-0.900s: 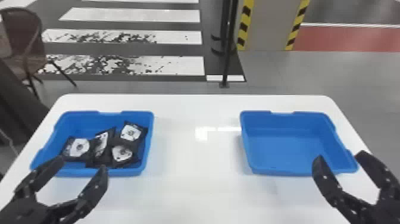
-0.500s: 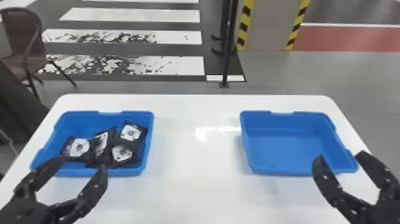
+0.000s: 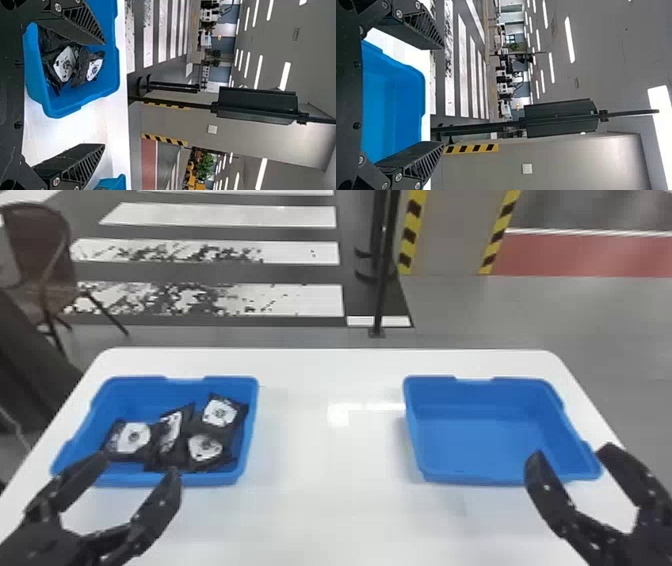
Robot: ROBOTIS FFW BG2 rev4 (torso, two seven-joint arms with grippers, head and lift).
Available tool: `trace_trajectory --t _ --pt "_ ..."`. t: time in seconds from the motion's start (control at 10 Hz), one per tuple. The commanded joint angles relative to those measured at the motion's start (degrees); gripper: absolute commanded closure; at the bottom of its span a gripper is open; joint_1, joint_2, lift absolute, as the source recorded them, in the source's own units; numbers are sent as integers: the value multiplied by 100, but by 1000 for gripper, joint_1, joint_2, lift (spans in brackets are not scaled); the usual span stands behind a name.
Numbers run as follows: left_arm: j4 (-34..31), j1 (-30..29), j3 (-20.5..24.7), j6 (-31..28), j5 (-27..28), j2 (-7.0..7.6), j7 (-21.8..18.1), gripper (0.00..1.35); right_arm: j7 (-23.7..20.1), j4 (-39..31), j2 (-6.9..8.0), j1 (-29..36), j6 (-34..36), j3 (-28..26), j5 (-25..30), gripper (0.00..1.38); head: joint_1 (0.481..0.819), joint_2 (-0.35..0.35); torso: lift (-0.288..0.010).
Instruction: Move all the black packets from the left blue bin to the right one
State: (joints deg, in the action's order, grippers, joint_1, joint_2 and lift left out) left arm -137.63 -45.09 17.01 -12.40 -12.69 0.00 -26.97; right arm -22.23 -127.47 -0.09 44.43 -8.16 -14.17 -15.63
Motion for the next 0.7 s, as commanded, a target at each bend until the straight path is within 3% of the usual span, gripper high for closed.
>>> trace_trajectory --t 0.0,0.4,0.6 --pt "3 108 24 -138 23 18 8 117 0 14 14 0 0 0 -2 173 695 -28 -140" --pt "425 882 207 -743 389 44 -1 121 0 56 14 -28 14 11 -25 171 695 -2 -140" --pt "805 1472 161 -1207 526 176 8 121 0 70 14 -42 14 34 -25 173 695 17 -140"
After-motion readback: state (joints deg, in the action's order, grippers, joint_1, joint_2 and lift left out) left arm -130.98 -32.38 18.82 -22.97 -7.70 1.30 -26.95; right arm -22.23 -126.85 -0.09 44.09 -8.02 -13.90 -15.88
